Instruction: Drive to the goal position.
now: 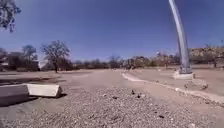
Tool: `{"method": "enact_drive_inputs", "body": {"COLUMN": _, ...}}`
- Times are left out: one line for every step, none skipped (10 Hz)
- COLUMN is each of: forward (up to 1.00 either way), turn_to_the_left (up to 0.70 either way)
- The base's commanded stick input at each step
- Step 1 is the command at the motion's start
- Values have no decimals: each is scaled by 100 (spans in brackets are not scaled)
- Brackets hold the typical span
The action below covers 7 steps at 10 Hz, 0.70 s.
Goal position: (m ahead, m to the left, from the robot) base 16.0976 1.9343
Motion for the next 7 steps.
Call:
{"method": "enact_drive_inputs", "body": {"forward": 70, "turn_to_the_left": 0}}
{"method": "enact_drive_inputs", "body": {"forward": 70, "turn_to_the_left": 0}}
{"method": "enact_drive_inputs", "body": {"forward": 70, "turn_to_the_left": 0}}
{"method": "enact_drive_inputs", "body": {"forward": 70, "turn_to_the_left": 0}}
{"method": "enact_drive_inputs", "body": {"forward": 70, "turn_to_the_left": 0}}
{"method": "enact_drive_inputs", "body": {"forward": 70, "turn_to_the_left": 0}}
{"method": "enact_drive_inputs", "body": {"forward": 70, "turn_to_the_left": 0}}
